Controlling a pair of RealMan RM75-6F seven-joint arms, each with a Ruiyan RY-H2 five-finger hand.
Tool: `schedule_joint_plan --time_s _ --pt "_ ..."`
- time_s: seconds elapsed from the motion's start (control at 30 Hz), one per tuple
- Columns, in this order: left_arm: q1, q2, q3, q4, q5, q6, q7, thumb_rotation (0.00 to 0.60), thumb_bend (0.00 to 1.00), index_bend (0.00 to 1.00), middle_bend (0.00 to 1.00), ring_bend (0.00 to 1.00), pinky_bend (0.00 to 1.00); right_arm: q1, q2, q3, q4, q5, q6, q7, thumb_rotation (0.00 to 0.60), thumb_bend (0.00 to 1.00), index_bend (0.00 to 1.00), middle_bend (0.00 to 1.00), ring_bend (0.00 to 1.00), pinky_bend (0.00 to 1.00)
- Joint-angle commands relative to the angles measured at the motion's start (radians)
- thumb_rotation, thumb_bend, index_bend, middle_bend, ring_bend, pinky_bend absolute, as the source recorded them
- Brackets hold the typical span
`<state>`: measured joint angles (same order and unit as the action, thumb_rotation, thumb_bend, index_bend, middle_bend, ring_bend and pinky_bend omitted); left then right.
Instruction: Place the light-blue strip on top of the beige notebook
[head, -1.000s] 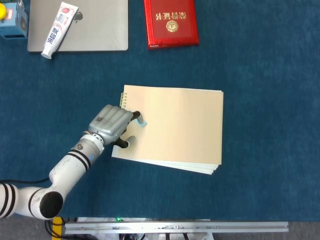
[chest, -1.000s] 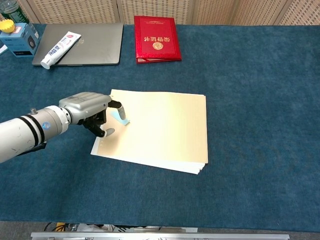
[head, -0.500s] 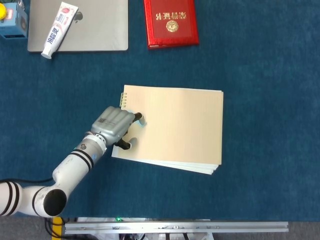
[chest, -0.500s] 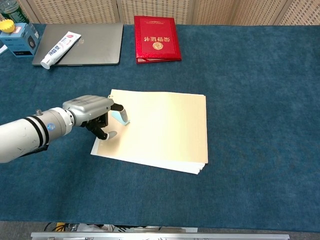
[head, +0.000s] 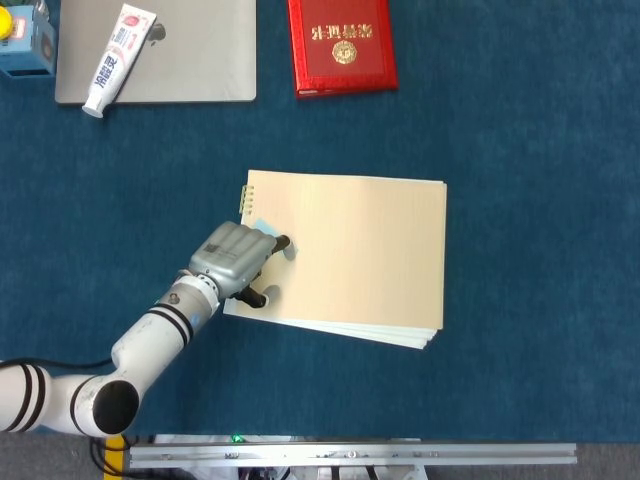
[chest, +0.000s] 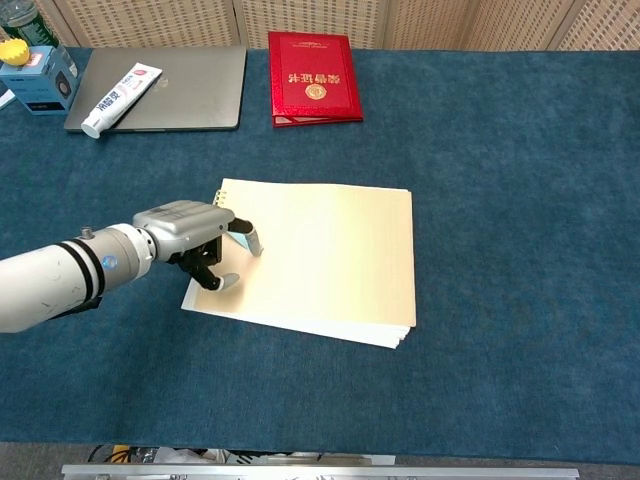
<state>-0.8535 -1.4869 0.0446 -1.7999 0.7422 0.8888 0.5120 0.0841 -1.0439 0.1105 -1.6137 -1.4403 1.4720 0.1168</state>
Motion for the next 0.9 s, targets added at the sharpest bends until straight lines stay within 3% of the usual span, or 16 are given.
schedule_joint_plan --time_s 0.03,0.9 --pt "-0.003 -0.004 0.002 0.002 -0.006 0.001 0.004 0.553 0.38 0.28 1.0 1.0 1.0 -0.001 0.0 0.0 0.001 -0.001 0.001 0.002 0.6 0.26 0.34 0.4 0.41 0.34" --pt "-0.022 -0.026 -0.004 0.023 -0.048 0.007 0.016 0.554 0.38 0.28 1.0 1.0 1.0 -0.008 0.002 0.0 0.01 -0.003 0.007 0.014 0.6 0.26 0.34 0.4 0.41 0.34"
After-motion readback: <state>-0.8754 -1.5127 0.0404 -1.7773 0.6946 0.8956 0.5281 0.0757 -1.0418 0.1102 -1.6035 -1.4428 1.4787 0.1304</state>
